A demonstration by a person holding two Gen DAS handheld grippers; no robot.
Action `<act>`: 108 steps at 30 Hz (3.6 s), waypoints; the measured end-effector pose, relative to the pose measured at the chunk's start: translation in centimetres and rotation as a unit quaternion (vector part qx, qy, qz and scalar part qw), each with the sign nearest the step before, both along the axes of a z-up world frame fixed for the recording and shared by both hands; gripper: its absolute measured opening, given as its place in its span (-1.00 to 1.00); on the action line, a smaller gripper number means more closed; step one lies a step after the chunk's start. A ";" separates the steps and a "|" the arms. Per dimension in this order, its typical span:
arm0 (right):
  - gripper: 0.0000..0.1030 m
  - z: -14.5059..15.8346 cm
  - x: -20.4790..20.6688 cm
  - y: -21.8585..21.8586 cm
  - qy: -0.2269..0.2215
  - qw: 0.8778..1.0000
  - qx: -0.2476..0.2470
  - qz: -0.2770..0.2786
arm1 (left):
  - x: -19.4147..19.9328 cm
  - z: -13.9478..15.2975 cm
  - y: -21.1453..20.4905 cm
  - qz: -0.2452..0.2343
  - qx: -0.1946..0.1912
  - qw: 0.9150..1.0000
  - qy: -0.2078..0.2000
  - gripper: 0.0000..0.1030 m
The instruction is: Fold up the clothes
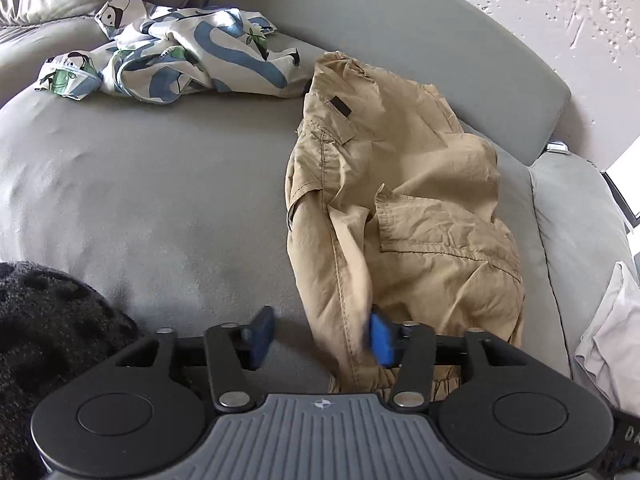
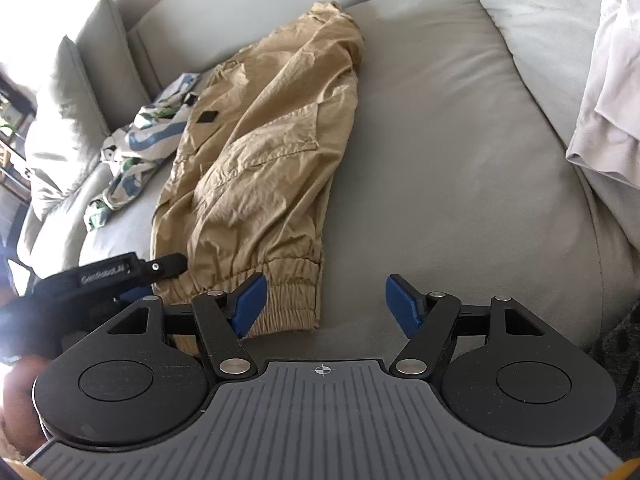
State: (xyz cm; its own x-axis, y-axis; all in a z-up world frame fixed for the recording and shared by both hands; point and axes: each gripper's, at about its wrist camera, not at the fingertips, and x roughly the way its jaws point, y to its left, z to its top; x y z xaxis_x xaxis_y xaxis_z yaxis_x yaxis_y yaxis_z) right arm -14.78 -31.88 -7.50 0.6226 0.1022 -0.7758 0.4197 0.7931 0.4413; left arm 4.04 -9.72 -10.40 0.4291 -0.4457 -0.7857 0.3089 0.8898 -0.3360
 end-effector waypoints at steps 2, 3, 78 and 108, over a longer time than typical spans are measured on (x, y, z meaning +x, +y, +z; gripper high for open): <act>0.39 -0.5 0.6 -0.7 -0.009 1.000 0.029 -0.002 | 0.3 -0.3 0.3 0.000 -0.016 1.000 0.015 0.05; 0.39 -0.7 0.8 -1.1 -0.014 0.999 0.044 -0.002 | 0.3 -0.4 0.3 0.001 -0.018 1.000 0.015 0.05; -0.90 -0.1 47.4 -17.1 -0.026 0.952 -0.300 0.046 | 29.7 -1.0 -7.0 0.078 -0.157 0.984 -0.025 0.41; 0.30 15.4 2.9 -5.7 -0.123 0.977 -0.175 -0.018 | 5.5 8.7 -0.8 -0.056 -0.102 0.993 -0.030 0.16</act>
